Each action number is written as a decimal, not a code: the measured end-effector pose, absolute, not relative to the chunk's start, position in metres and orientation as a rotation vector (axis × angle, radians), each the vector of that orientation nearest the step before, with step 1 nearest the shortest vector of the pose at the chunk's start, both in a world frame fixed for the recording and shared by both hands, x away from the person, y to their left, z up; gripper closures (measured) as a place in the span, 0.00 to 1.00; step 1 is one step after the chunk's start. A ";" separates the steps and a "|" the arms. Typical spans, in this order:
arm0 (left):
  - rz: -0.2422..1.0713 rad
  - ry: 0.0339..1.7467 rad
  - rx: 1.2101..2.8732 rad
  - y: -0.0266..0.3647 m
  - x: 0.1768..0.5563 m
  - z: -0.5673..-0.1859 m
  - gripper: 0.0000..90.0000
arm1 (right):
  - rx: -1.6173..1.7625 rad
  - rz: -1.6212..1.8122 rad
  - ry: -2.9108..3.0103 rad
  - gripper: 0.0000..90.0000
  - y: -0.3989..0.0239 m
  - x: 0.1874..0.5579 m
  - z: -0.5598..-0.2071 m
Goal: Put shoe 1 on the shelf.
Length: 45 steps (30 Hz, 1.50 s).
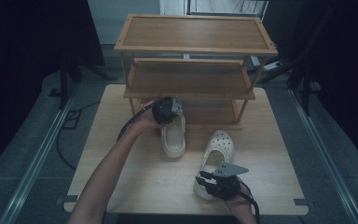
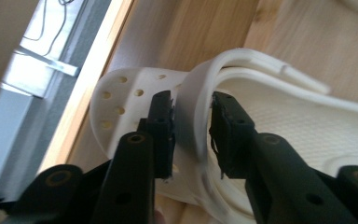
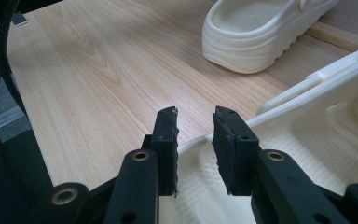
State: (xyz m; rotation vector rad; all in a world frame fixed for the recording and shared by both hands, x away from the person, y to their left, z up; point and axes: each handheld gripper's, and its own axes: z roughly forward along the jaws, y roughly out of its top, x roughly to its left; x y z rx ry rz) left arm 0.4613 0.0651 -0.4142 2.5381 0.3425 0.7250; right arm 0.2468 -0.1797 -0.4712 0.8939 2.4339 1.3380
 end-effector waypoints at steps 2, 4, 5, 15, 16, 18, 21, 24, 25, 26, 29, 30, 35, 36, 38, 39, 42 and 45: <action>0.706 0.358 2.517 0.069 0.455 -0.412 0.75 | 0.894 1.337 2.433 0.78 -0.180 0.247 -0.471; 0.688 0.350 2.520 0.074 0.449 -0.408 0.72 | 0.893 1.337 2.436 0.78 -0.179 0.247 -0.471; 0.677 0.356 2.513 0.076 0.444 -0.405 0.72 | 0.891 1.334 2.441 0.78 -0.179 0.246 -0.471; 0.584 0.403 2.473 0.082 0.385 -0.398 0.80 | 0.885 1.327 2.440 0.77 -0.177 0.245 -0.472; 0.553 0.396 2.479 0.080 0.377 -0.403 0.81 | 0.885 1.326 2.441 0.77 -0.177 0.245 -0.472; 0.511 0.389 2.490 0.076 0.365 -0.411 0.85 | 0.883 1.327 2.441 0.77 -0.177 0.246 -0.472; 0.454 0.345 2.520 0.063 0.347 -0.430 0.93 | 0.886 1.325 2.439 0.77 -0.177 0.245 -0.472; 0.394 0.336 2.538 0.051 0.335 -0.447 0.99 | 0.885 1.325 2.441 0.77 -0.177 0.245 -0.472; 0.375 0.342 2.546 0.047 0.332 -0.453 1.00 | 0.886 1.324 2.441 0.77 -0.177 0.245 -0.472; 0.366 0.346 2.557 0.044 0.330 -0.457 1.00 | 0.887 1.324 2.439 0.77 -0.177 0.245 -0.472; 0.352 0.373 2.581 0.039 0.331 -0.470 1.00 | 0.889 1.323 2.441 0.77 -0.177 0.245 -0.472; 0.350 0.391 2.582 0.039 0.333 -0.474 1.00 | 0.891 1.323 2.441 0.77 -0.177 0.245 -0.472; 0.401 0.464 2.591 0.043 0.343 -0.481 1.00 | 0.889 1.322 2.440 0.77 -0.178 0.245 -0.472; 0.381 0.468 2.582 0.045 0.345 -0.480 1.00 | 0.889 1.322 2.439 0.77 -0.178 0.245 -0.472; 0.381 0.477 2.570 0.048 0.348 -0.477 1.00 | 0.888 1.322 2.438 0.77 -0.178 0.245 -0.472; 0.402 0.480 2.564 0.049 0.349 -0.476 1.00 | 0.889 1.321 2.439 0.77 -0.178 0.245 -0.472; 0.436 0.509 2.553 0.053 0.356 -0.469 1.00 | 0.891 1.320 2.442 0.77 -0.178 0.245 -0.472; 0.471 0.550 2.548 0.058 0.366 -0.464 1.00 | 0.892 1.318 2.441 0.77 -0.177 0.245 -0.473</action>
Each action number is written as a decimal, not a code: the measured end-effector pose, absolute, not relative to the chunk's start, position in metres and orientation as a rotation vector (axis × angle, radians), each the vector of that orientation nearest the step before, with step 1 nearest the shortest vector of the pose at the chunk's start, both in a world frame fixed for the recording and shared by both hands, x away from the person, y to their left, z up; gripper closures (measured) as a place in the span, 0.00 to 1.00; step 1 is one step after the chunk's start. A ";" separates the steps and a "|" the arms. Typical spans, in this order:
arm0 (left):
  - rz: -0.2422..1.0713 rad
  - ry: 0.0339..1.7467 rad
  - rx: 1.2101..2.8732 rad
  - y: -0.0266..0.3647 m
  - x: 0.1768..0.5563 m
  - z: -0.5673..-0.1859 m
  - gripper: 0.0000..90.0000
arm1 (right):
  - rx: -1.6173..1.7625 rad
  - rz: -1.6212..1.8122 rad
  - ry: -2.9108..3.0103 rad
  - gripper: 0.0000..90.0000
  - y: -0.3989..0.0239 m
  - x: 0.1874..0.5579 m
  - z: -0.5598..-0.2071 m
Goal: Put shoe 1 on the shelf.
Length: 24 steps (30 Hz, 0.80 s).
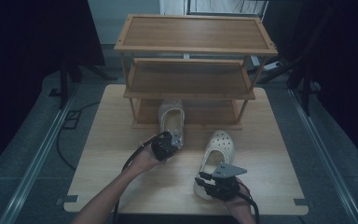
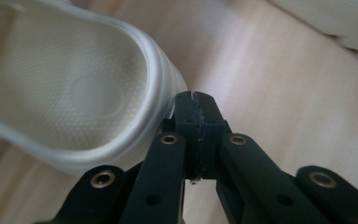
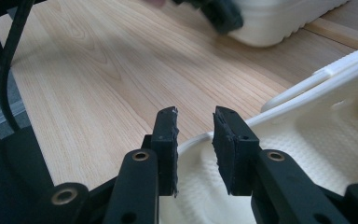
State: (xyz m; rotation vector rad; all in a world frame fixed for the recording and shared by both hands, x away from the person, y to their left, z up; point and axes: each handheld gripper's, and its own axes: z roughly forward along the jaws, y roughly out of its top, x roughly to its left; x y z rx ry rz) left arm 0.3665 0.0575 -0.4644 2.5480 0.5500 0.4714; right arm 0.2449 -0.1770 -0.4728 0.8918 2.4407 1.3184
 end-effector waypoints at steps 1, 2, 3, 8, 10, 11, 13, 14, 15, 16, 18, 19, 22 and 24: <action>0.481 0.551 2.550 0.059 0.372 -0.463 1.00 | 0.889 1.317 2.442 0.77 -0.177 0.245 -0.473; 0.474 0.574 2.546 0.060 0.375 -0.464 1.00 | 0.888 1.319 2.444 0.77 -0.176 0.245 -0.473; 0.477 0.585 2.546 0.060 0.379 -0.465 1.00 | 0.887 1.318 2.445 0.77 -0.176 0.245 -0.473; 0.515 0.643 2.502 0.059 0.393 -0.470 0.99 | 0.892 1.319 2.442 0.77 -0.178 0.246 -0.474; 0.523 0.663 2.483 0.057 0.399 -0.472 0.99 | 0.894 1.321 2.442 0.77 -0.178 0.246 -0.473; 0.535 0.648 2.494 0.056 0.402 -0.473 0.99 | 0.895 1.322 2.441 0.77 -0.179 0.246 -0.473; 0.548 0.679 2.484 0.053 0.407 -0.474 0.99 | 0.895 1.323 2.437 0.77 -0.179 0.246 -0.473; 0.555 0.684 2.476 0.052 0.410 -0.474 0.99 | 0.895 1.321 2.437 0.77 -0.180 0.245 -0.473; 0.559 0.687 2.477 0.051 0.412 -0.474 0.99 | 0.894 1.324 2.436 0.77 -0.180 0.245 -0.472; 0.566 0.701 2.464 0.050 0.416 -0.473 0.98 | 0.895 1.325 2.436 0.77 -0.180 0.245 -0.472; 0.556 0.710 2.468 0.049 0.420 -0.473 0.98 | 0.894 1.327 2.433 0.77 -0.181 0.246 -0.472; 0.558 0.719 2.464 0.048 0.422 -0.473 0.98 | 0.895 1.327 2.432 0.77 -0.181 0.246 -0.472; 0.578 0.735 2.472 0.047 0.429 -0.474 0.98 | 0.898 1.326 2.432 0.77 -0.182 0.246 -0.472; 0.584 0.750 2.478 0.047 0.431 -0.474 0.97 | 0.898 1.328 2.430 0.77 -0.182 0.246 -0.472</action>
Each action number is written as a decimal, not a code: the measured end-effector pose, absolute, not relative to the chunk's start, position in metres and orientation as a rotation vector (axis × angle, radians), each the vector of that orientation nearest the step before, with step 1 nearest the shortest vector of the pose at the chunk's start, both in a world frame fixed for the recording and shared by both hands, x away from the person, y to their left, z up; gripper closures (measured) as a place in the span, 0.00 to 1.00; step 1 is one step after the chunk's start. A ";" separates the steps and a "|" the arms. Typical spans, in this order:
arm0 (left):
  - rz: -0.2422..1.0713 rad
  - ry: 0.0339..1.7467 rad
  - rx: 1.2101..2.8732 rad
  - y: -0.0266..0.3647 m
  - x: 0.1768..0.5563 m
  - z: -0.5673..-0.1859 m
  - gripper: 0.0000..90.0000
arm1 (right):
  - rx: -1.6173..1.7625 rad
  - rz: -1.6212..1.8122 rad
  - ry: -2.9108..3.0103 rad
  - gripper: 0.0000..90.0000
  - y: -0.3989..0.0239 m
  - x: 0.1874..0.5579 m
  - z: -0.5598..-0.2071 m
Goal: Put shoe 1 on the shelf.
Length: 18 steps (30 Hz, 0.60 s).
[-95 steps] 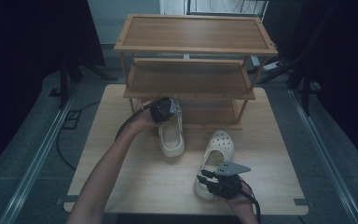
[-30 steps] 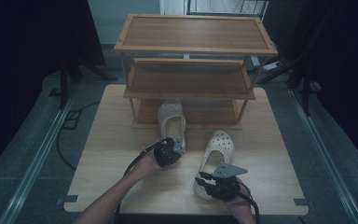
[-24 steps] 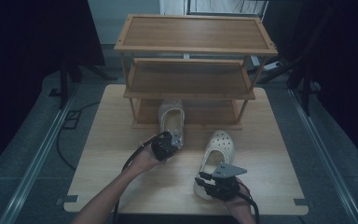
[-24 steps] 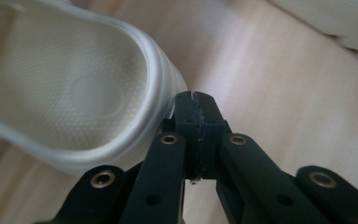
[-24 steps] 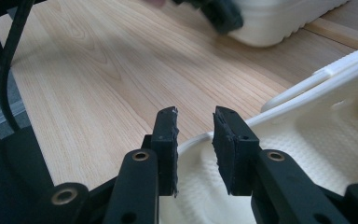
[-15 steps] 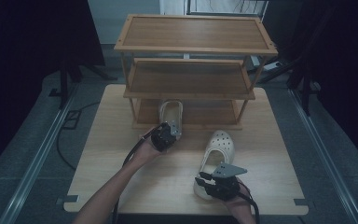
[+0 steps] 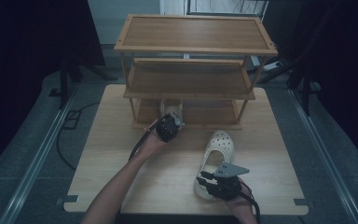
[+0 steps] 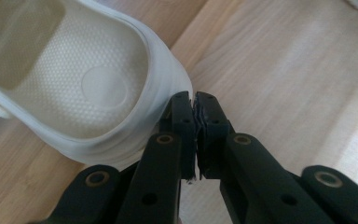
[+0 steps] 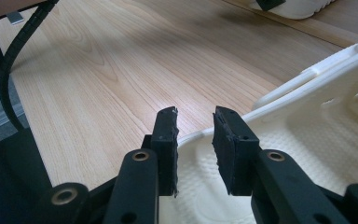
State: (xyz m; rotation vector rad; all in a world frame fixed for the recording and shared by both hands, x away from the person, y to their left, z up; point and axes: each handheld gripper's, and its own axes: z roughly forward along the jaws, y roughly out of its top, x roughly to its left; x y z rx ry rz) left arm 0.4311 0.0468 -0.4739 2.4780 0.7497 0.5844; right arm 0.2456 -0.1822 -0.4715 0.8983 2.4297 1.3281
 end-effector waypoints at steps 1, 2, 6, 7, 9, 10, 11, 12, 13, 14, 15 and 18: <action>0.588 0.760 2.476 0.047 0.433 -0.474 0.97 | 0.899 1.328 2.429 0.77 -0.182 0.246 -0.471; 0.590 0.767 2.479 0.047 0.434 -0.474 0.96 | 0.898 1.328 2.429 0.77 -0.182 0.246 -0.471; 0.590 0.758 2.482 0.046 0.433 -0.476 0.94 | 0.894 1.327 2.432 0.77 -0.182 0.246 -0.472; 0.593 0.758 2.486 0.045 0.432 -0.476 0.92 | 0.894 1.327 2.432 0.77 -0.182 0.246 -0.472; 0.607 0.749 2.485 0.045 0.430 -0.476 0.89 | 0.894 1.326 2.432 0.77 -0.182 0.246 -0.472; 0.606 0.742 2.483 0.046 0.428 -0.476 0.88 | 0.894 1.327 2.431 0.77 -0.182 0.245 -0.472; 0.596 0.734 2.485 0.047 0.427 -0.477 0.86 | 0.894 1.327 2.431 0.77 -0.182 0.245 -0.471; 0.601 0.722 2.486 0.049 0.424 -0.476 0.85 | 0.896 1.327 2.428 0.77 -0.182 0.245 -0.471; 0.600 0.717 2.483 0.052 0.422 -0.476 0.84 | 0.897 1.327 2.426 0.77 -0.182 0.245 -0.471; 0.588 0.713 2.474 0.054 0.420 -0.476 0.83 | 0.897 1.329 2.426 0.77 -0.182 0.245 -0.471; 0.573 0.714 2.471 0.057 0.417 -0.475 0.81 | 0.896 1.328 2.426 0.77 -0.183 0.245 -0.470; 0.548 0.699 2.442 0.070 0.401 -0.470 0.76 | 0.894 1.333 2.421 0.77 -0.183 0.245 -0.470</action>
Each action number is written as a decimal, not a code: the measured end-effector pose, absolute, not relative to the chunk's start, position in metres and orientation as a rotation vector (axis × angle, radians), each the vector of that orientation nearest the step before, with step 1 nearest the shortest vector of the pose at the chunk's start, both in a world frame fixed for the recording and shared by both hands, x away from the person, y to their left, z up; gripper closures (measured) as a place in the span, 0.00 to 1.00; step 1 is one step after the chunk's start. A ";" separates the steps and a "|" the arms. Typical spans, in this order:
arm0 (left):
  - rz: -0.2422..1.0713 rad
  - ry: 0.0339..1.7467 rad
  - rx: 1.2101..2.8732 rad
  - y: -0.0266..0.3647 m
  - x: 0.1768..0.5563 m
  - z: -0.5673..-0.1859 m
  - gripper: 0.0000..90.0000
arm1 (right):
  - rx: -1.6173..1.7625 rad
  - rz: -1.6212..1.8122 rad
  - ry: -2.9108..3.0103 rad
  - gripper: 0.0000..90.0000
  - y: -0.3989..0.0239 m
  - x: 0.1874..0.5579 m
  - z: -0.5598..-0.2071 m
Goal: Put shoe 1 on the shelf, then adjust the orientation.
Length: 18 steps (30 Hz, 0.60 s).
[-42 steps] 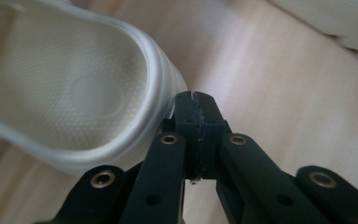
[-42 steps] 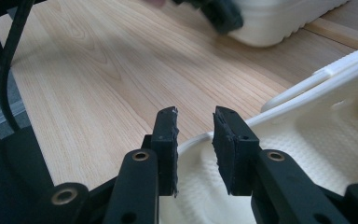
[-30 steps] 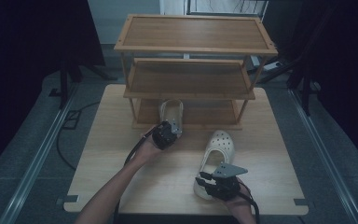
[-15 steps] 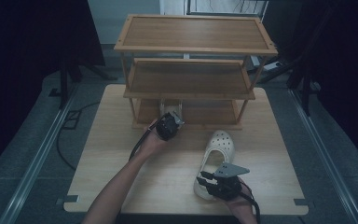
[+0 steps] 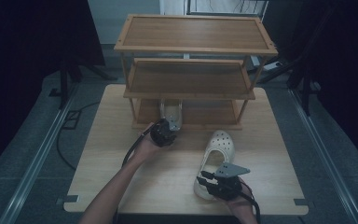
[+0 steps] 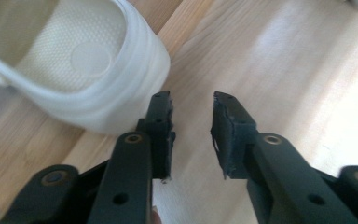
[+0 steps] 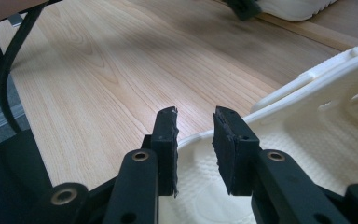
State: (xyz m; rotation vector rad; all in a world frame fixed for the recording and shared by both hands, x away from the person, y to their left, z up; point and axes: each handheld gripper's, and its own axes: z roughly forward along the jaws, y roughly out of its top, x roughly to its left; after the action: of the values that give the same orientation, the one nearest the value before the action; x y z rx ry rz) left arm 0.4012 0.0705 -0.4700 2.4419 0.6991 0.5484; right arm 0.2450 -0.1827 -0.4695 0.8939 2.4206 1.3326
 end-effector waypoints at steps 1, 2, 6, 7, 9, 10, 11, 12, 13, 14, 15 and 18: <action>0.533 0.698 2.437 0.074 0.396 -0.469 0.74 | 0.892 1.335 2.419 0.77 -0.183 0.245 -0.469; 0.536 0.692 2.433 0.076 0.392 -0.468 0.72 | 0.891 1.337 2.420 0.77 -0.183 0.246 -0.469; 0.498 0.693 2.384 0.088 0.372 -0.465 0.67 | 0.889 1.336 2.420 0.77 -0.181 0.246 -0.468; 0.487 0.696 2.367 0.091 0.364 -0.465 0.67 | 0.889 1.336 2.420 0.77 -0.181 0.246 -0.468; 0.469 0.682 2.355 0.095 0.353 -0.464 0.64 | 0.884 1.333 2.419 0.77 -0.180 0.246 -0.467; 0.458 0.687 2.352 0.097 0.347 -0.464 0.62 | 0.882 1.333 2.417 0.77 -0.180 0.246 -0.467; 0.441 0.698 2.347 0.098 0.343 -0.464 0.60 | 0.882 1.336 2.414 0.77 -0.180 0.246 -0.466; 0.427 0.695 2.347 0.099 0.337 -0.464 0.59 | 0.879 1.337 2.414 0.78 -0.180 0.246 -0.466; 0.423 0.690 2.345 0.100 0.334 -0.465 0.58 | 0.877 1.338 2.413 0.78 -0.180 0.246 -0.465; 0.424 0.692 2.342 0.102 0.330 -0.465 0.58 | 0.877 1.340 2.411 0.79 -0.180 0.246 -0.464; 0.423 0.691 2.346 0.103 0.327 -0.465 0.58 | 0.875 1.338 2.412 0.80 -0.180 0.246 -0.464; 0.402 0.692 2.347 0.107 0.317 -0.468 0.57 | 0.861 1.333 2.427 0.88 -0.178 0.247 -0.464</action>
State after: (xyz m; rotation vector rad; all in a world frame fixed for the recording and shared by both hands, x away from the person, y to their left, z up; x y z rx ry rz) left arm 0.3175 0.1075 -0.4679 2.3474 0.6924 0.4023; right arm 0.2474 -0.1783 -0.4636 0.8614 2.4269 1.3334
